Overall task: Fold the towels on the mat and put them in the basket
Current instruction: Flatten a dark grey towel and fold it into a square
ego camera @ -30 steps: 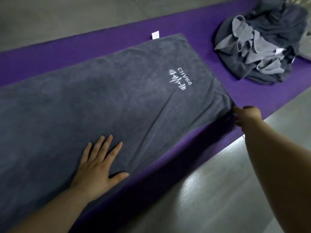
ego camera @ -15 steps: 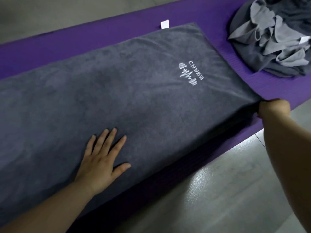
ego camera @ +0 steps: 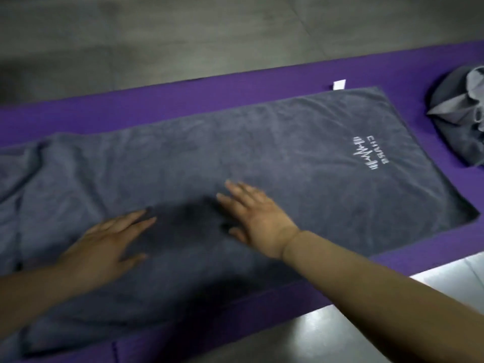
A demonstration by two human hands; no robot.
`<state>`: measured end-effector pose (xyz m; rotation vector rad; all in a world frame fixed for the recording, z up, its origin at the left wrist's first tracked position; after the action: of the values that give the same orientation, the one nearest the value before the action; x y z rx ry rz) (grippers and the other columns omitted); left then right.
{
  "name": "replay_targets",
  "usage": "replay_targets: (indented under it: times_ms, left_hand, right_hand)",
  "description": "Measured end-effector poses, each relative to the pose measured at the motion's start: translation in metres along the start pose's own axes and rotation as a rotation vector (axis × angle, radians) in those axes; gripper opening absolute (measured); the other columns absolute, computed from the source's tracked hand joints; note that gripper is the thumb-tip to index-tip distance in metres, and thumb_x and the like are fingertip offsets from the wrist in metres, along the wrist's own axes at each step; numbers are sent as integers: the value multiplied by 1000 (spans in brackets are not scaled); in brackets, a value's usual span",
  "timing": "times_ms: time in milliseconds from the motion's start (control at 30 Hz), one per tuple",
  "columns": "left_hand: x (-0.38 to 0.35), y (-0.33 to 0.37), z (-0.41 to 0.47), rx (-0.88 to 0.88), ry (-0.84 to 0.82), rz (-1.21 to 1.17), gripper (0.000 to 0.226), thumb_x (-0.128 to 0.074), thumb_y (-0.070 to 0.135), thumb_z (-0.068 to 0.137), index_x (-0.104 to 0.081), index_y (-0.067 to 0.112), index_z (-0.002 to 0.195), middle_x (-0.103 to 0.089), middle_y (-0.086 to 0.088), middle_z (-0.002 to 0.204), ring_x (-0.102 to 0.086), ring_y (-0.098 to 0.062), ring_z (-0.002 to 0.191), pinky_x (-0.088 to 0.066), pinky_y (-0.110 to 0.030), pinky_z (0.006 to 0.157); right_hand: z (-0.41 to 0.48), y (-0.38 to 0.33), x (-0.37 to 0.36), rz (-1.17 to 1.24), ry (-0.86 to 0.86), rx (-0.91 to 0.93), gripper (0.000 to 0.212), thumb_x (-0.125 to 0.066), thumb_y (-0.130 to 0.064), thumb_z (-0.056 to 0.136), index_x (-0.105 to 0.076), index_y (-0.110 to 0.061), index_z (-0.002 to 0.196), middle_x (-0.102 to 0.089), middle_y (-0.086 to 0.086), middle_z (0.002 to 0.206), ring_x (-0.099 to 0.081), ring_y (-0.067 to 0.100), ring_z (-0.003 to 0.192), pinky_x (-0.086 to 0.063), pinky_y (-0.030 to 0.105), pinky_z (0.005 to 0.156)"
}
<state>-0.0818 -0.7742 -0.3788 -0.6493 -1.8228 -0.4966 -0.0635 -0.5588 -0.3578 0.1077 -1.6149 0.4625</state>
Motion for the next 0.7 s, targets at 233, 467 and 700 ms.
replay_targets:
  times_ms: [233, 467, 700]
  left_hand:
    - [-56, -74, -110, 301, 153, -151, 74, -24, 64, 86, -53, 5, 120, -56, -31, 116, -52, -37, 105, -47, -42, 85]
    - [-84, -155, -204, 1351, 150, -594, 72, -72, 35, 72, -46, -7, 124, -45, -38, 124, -40, -54, 116, -36, -57, 97]
    - [-95, -141, -218, 1374, 187, -1005, 57, -82, 25, 63, -60, -12, 100, -64, -31, 97, -60, -42, 91, -46, -45, 77]
  right_hand:
    - [-10, -45, -67, -250, -354, 101, 71, -29, -59, 67, -58, -23, 120, -64, 7, 120, -63, 24, 108, -33, 37, 104]
    - [-5, -47, -65, -221, -336, 33, 70, -31, -58, 64, -41, -19, 121, -65, 8, 118, -62, 27, 109, -1, 31, 111]
    - [-5, -53, -66, -201, -255, 36, 70, -32, -57, 62, -43, -19, 120, -66, 8, 117, -43, 23, 115, -14, 31, 109]
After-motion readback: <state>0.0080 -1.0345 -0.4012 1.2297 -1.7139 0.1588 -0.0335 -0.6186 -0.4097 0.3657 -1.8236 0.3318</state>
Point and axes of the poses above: each hand's wrist, its own z-axis towards the middle knuckle, its own x-axis out of the back of the hand, y = z × x, the point moved 7 cm from there along z, towards the middle knuckle
